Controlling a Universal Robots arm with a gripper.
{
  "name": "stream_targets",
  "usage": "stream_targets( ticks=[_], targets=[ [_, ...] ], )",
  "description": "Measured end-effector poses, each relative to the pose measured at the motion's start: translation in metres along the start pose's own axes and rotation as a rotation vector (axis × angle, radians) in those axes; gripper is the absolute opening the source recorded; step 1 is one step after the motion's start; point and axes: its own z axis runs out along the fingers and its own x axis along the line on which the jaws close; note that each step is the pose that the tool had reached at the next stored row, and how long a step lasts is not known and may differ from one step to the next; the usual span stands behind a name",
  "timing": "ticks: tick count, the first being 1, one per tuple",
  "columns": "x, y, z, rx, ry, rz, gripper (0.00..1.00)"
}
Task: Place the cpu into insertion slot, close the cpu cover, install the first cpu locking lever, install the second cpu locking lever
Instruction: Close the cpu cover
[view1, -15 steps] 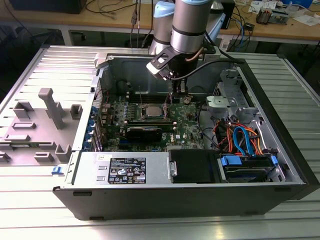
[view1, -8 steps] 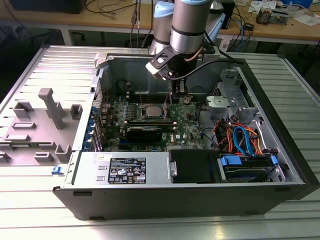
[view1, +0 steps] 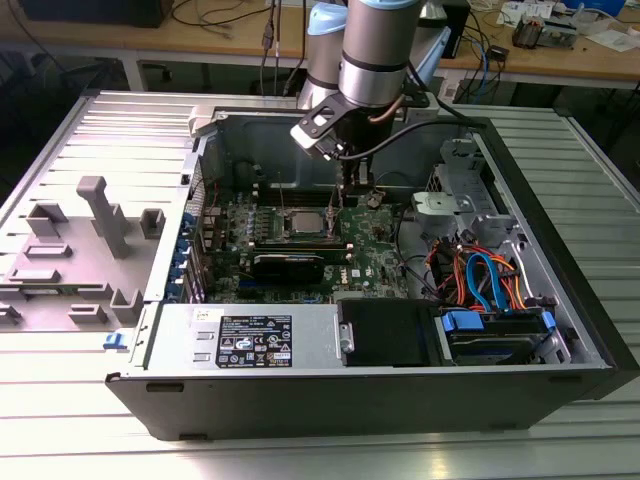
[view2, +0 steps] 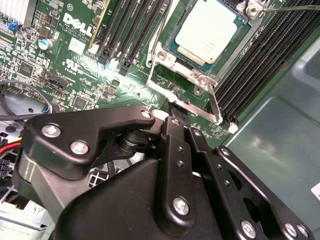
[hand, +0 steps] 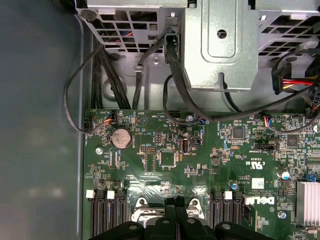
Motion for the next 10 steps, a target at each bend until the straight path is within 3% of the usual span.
stream_targets(
  ticks=[10],
  targets=[
    [0.0001, -0.0042, 0.0001, 0.0, 0.0, 0.0, 0.11]
  ],
)
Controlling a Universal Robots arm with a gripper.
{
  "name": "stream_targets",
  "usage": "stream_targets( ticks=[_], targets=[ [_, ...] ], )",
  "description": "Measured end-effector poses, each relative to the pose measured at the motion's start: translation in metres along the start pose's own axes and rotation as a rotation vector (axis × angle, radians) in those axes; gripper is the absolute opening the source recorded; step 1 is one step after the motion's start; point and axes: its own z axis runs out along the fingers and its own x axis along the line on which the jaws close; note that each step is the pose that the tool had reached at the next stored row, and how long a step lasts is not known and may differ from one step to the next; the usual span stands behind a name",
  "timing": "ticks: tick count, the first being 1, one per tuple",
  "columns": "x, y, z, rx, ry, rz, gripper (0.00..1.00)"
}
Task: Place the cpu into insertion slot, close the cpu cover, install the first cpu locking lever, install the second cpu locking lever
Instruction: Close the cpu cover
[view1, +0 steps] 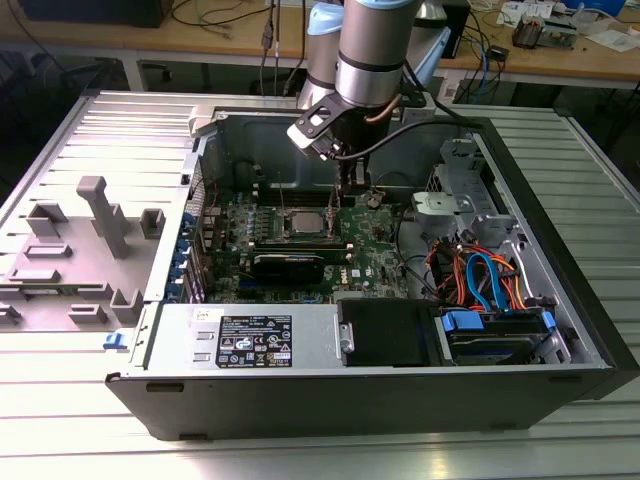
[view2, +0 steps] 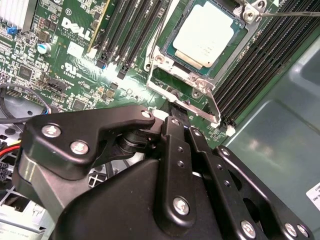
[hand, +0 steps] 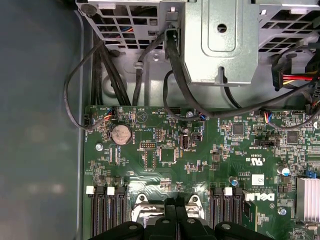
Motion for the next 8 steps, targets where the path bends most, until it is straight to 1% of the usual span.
stream_targets(
  ticks=[8],
  targets=[
    [0.0001, -0.0045, 0.0001, 0.0, 0.0, 0.0, 0.11]
  ],
)
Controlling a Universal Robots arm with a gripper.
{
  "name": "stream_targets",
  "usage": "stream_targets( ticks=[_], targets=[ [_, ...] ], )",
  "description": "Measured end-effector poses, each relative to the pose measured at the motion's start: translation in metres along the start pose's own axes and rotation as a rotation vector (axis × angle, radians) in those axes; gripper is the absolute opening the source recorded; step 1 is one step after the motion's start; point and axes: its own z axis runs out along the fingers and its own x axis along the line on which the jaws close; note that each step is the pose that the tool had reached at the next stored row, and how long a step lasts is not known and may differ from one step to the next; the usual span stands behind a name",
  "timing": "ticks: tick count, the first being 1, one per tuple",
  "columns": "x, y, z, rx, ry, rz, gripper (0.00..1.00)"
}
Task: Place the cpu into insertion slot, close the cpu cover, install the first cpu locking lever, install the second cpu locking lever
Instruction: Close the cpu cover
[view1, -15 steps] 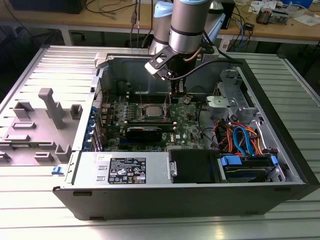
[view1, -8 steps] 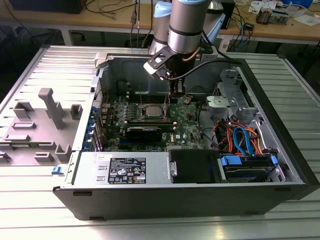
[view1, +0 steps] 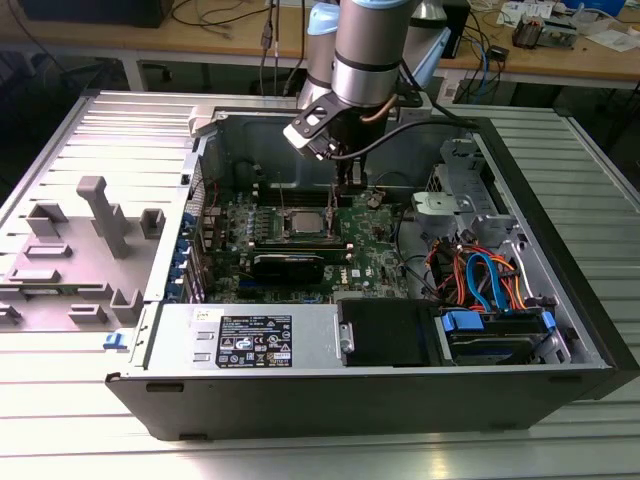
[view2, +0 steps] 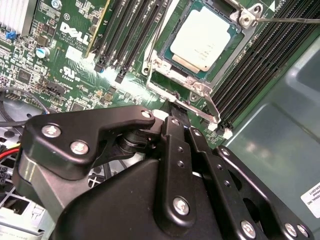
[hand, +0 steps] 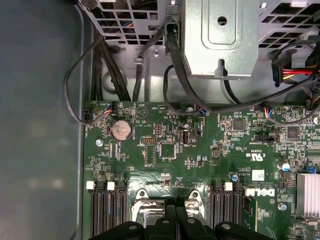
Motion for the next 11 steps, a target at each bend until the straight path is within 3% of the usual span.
stream_targets(
  ticks=[11],
  targets=[
    [0.0001, -0.0046, 0.0001, -0.0001, 0.0, 0.0, 0.11]
  ],
)
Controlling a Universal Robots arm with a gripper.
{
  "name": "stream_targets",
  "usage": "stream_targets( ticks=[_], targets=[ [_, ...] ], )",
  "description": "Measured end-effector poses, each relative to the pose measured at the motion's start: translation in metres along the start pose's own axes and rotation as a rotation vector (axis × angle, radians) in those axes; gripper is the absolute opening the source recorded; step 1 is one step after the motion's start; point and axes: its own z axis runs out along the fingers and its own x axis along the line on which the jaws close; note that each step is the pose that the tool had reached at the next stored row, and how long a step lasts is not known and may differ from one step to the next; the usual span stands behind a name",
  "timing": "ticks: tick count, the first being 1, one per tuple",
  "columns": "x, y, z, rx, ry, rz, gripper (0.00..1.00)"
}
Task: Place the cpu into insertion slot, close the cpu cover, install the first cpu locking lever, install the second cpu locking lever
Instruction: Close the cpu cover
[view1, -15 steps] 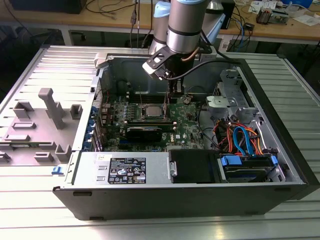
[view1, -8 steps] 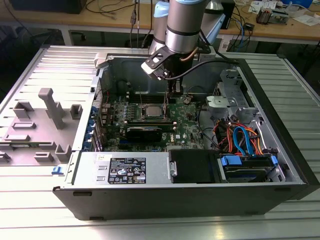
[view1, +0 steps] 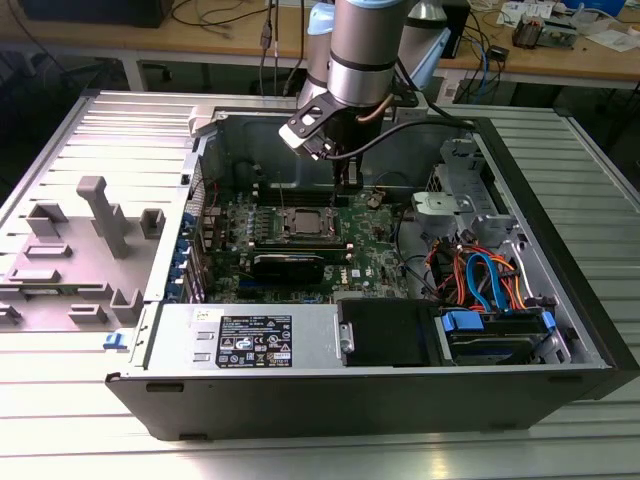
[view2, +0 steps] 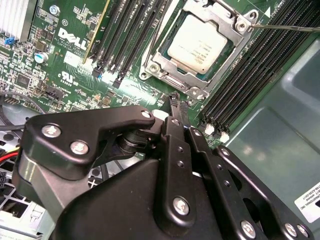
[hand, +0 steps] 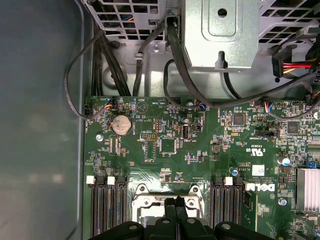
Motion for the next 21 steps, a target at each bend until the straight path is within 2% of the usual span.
stream_targets(
  ticks=[16, 21],
  targets=[
    [0.0, -0.0008, 0.0, 0.0001, 0.0001, 0.0, 0.11],
    [0.0002, -0.0079, 0.001, 0.0009, 0.0001, 0.0, 0.11]
  ],
)
